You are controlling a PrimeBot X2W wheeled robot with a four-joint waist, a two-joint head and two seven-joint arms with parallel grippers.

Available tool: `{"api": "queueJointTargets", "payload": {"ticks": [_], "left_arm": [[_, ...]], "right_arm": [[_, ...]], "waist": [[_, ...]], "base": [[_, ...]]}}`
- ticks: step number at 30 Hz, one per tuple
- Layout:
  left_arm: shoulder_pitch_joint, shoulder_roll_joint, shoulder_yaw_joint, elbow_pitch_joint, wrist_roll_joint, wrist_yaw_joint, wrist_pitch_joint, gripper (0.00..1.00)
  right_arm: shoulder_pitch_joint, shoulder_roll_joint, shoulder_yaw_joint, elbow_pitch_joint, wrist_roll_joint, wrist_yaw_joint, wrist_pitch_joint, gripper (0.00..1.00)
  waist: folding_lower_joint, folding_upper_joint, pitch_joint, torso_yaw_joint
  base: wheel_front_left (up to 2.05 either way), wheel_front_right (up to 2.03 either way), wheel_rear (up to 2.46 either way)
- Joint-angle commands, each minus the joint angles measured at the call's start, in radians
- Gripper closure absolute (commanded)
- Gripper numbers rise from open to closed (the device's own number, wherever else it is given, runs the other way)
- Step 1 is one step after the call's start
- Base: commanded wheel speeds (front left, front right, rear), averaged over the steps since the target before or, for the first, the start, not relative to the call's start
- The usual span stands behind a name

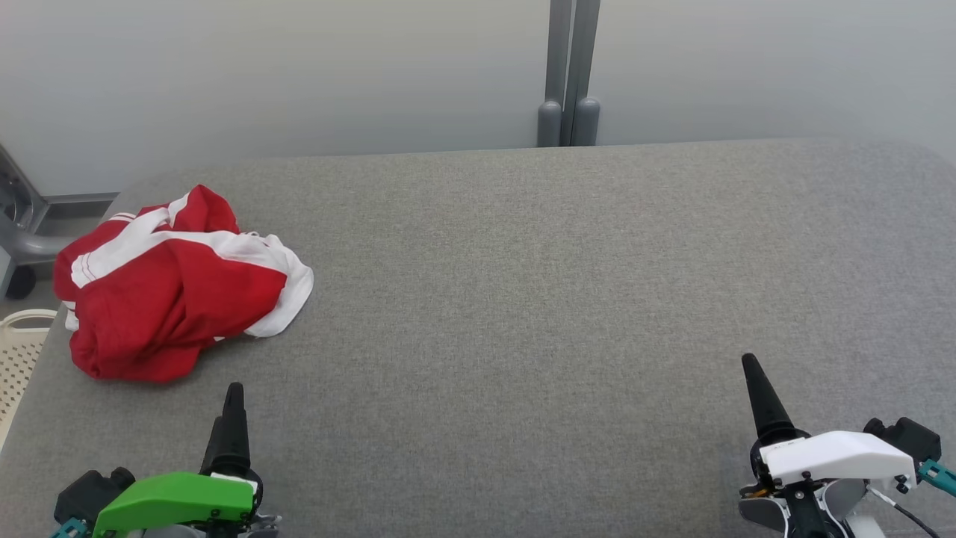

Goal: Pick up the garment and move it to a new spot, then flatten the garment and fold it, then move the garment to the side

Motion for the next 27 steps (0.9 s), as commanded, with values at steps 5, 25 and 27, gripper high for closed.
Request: {"api": "queueJointTargets", "payload": {"ticks": [5,25,27], "left_arm": [[-0.021,0.023,-0.028,-0.006,0.098,0.015,-0.019,0.0],[-0.054,0.073,-0.124,0.056,0.421,0.105,-0.09,0.0],[-0.055,0.086,-0.141,0.061,0.465,0.116,-0.099,0.0]], "right_arm": [[-0.031,-0.007,0.007,-0.005,-0.1,0.0,-0.018,0.0],[-0.042,-0.009,0.032,0.0,-0.527,0.0,-0.02,0.0],[-0.04,-0.009,0.031,-0.004,-0.577,0.0,-0.012,0.0]], "waist": [[0.0,0.0,-0.004,-0.001],[0.0,0.0,-0.024,-0.01],[0.0,0.0,-0.028,-0.012]], "base": [[0.0,0.0,0.0],[0.0,0.0,0.0],[0.0,0.0,0.0]]}}
